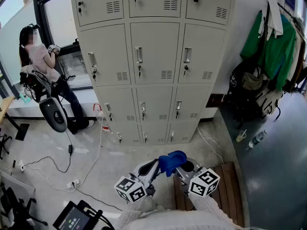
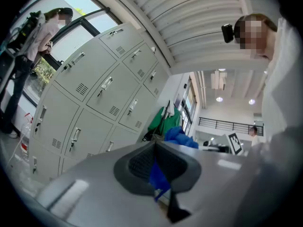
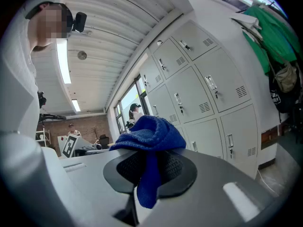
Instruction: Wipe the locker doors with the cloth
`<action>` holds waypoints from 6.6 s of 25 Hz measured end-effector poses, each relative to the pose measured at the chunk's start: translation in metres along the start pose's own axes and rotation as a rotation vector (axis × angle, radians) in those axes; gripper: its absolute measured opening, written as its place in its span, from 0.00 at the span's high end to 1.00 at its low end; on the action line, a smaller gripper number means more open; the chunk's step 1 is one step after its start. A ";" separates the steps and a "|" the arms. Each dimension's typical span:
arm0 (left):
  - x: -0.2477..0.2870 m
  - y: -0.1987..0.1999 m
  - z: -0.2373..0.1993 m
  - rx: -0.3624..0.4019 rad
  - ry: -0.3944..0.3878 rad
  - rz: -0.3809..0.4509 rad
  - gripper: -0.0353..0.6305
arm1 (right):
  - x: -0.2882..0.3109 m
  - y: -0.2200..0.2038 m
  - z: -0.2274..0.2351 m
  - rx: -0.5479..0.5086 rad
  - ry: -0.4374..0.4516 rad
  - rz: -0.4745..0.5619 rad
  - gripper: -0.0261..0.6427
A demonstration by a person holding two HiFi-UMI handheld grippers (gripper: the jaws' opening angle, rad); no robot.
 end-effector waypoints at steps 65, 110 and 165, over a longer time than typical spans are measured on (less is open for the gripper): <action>0.184 0.513 -0.252 0.704 0.010 0.242 0.94 | 0.343 0.503 0.156 -0.589 -0.176 0.309 0.90; 0.219 0.293 -0.372 0.269 0.083 -0.133 0.94 | 0.378 0.305 0.247 -0.290 -0.184 0.054 0.89; 0.233 0.491 -0.199 0.687 -0.146 0.216 0.94 | 0.275 0.506 0.217 -0.546 -0.343 0.341 0.89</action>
Point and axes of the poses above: the fingertips, and each gripper's own axes: x forward along the fingers, z to its right, y out of its top, the point moved 1 cm from there along -x, backward along the fingers, and after that the axes turned 10 degrees about -z, right-handed, at the moved point
